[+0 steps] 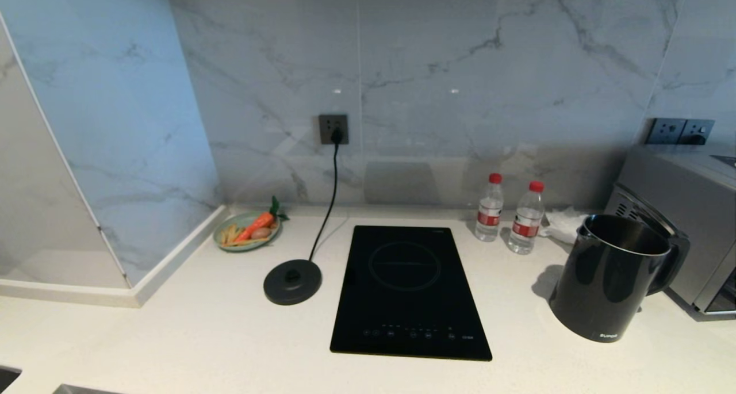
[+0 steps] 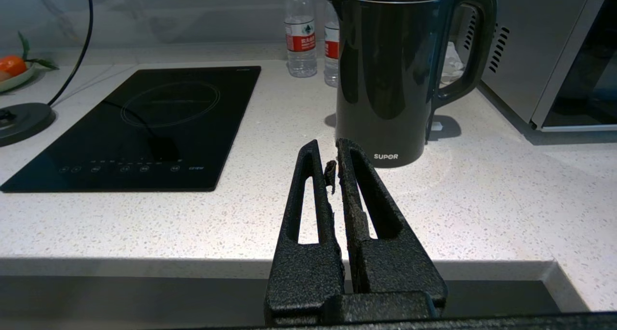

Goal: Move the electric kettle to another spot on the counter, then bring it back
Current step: Grab the kettle

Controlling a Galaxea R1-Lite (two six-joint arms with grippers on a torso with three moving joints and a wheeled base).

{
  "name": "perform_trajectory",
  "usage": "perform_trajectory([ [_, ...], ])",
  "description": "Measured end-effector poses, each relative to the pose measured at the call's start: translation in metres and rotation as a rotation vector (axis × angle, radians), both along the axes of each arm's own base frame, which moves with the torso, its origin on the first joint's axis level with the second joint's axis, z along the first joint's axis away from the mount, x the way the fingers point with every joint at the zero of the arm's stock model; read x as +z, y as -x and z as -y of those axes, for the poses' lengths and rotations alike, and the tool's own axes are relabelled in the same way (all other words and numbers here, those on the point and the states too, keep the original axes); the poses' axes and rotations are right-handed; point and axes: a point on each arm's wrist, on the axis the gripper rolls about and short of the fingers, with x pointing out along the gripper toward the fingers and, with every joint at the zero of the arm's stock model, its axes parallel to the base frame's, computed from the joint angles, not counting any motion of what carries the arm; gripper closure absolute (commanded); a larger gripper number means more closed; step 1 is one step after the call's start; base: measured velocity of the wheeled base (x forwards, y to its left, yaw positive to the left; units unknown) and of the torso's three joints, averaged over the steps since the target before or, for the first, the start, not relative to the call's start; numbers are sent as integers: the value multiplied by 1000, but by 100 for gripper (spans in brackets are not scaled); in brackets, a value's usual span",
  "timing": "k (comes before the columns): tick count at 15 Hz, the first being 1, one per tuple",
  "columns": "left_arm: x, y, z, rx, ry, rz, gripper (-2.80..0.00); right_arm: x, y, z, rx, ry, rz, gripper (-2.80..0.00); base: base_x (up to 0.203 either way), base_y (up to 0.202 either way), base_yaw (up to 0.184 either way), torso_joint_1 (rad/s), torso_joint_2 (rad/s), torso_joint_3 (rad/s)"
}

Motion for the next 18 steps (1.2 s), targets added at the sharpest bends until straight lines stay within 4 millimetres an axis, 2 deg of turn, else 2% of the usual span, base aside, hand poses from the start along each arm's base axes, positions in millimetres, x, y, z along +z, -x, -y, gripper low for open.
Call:
perform_trajectory([
  [14, 0, 0, 0, 0, 0, 0, 0, 0, 0, 0, -7, 0, -11, 0, 0, 0, 0, 0, 0, 0],
  [16, 0, 0, 0, 0, 0, 0, 0, 16, 4, 1, -27, -12, 21, 0, 0, 0, 0, 0, 0, 0],
  [18, 0, 0, 0, 0, 0, 0, 0, 50, 4, 1, -43, -67, 52, 0, 0, 0, 0, 0, 0, 0],
])
